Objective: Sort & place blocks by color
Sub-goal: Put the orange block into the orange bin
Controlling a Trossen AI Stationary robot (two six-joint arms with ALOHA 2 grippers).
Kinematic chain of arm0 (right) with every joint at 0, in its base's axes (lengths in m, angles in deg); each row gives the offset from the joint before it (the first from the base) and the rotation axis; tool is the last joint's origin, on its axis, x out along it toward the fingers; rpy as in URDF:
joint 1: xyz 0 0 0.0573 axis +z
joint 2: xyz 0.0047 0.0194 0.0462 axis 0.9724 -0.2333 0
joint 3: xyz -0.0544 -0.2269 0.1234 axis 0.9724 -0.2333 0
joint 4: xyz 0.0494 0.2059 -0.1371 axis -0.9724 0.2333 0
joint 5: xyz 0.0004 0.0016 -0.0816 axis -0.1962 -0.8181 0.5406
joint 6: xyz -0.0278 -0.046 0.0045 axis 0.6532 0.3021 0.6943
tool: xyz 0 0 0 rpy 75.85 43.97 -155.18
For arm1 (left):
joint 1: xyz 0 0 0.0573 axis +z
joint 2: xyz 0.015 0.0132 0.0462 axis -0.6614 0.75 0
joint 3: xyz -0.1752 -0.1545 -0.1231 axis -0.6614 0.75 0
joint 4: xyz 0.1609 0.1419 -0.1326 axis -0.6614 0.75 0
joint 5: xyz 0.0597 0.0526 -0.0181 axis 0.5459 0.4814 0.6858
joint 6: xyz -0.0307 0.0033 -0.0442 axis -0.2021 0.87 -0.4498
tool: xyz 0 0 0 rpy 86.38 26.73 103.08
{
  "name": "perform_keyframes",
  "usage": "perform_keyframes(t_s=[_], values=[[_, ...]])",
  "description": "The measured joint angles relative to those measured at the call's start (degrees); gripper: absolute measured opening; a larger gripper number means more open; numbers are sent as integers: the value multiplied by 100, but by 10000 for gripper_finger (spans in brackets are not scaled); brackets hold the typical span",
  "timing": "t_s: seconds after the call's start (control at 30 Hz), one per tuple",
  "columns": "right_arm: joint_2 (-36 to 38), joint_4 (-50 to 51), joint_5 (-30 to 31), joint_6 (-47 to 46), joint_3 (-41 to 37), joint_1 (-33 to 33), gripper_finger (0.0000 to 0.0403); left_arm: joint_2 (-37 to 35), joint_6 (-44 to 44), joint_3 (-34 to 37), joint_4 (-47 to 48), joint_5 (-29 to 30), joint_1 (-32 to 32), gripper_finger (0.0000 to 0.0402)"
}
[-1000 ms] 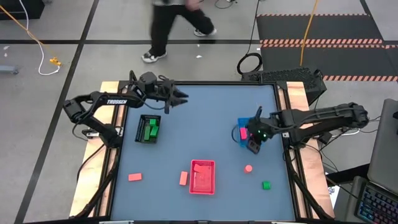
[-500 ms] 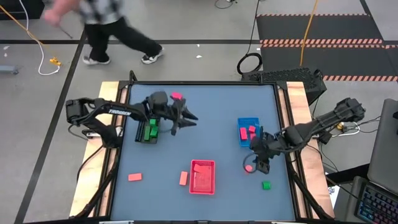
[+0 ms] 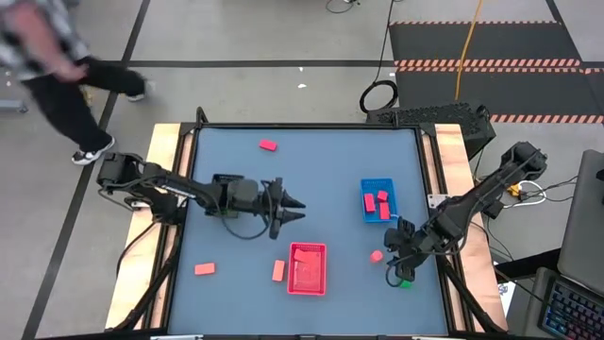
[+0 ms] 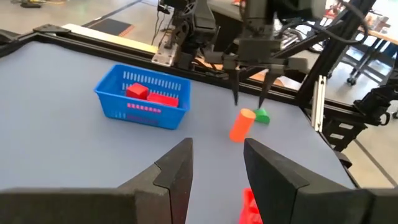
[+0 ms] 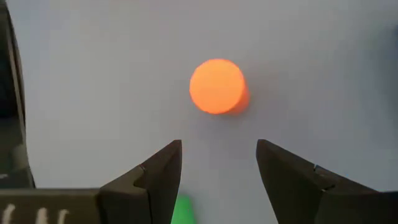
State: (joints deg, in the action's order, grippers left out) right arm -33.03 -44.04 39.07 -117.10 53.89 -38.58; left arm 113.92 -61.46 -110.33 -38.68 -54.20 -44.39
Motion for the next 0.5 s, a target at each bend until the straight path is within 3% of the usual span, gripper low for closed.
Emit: perform_keyframes(t_s=[0.1, 0.33, 0.5], values=[[0, -158, 45, 56, -243, 76, 201, 0, -79, 0, -1, 487, -366, 145], [0, -288, 855, 745, -450, 169, 201, 0, -305, 0, -1, 1474, -956, 145], [0, -1223, 1030, 1492, -659, 173, 201, 0, -430, 0, 1, 1870, -1207, 145]])
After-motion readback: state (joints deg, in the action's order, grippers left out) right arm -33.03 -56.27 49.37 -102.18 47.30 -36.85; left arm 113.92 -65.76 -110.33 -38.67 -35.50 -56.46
